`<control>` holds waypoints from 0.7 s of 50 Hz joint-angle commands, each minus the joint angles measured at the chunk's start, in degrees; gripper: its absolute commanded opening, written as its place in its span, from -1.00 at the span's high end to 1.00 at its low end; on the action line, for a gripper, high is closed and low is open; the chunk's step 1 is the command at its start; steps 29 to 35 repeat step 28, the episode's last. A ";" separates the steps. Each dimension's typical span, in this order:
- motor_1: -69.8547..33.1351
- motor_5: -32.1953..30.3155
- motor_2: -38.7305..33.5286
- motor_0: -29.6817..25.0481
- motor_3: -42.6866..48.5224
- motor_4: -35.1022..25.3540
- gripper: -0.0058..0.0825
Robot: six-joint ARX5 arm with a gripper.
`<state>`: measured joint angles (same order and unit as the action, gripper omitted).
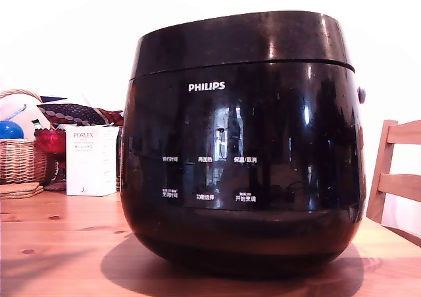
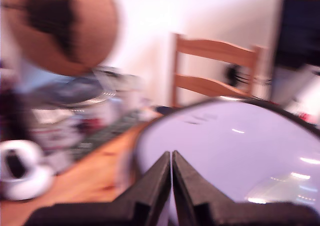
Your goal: Close the rice cooker by pressing the lid down with medium force
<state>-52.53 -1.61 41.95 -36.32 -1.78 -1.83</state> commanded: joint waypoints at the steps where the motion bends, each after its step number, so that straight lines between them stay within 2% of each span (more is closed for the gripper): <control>1: 1.38 -2.03 -0.57 1.97 -0.94 1.46 0.92; 17: 5.81 -9.40 -0.57 11.13 -1.29 9.20 0.92; 28: 8.04 -9.35 -0.57 16.35 -1.29 12.20 0.92; 35: 8.04 -9.35 -0.57 16.35 -1.29 12.20 0.92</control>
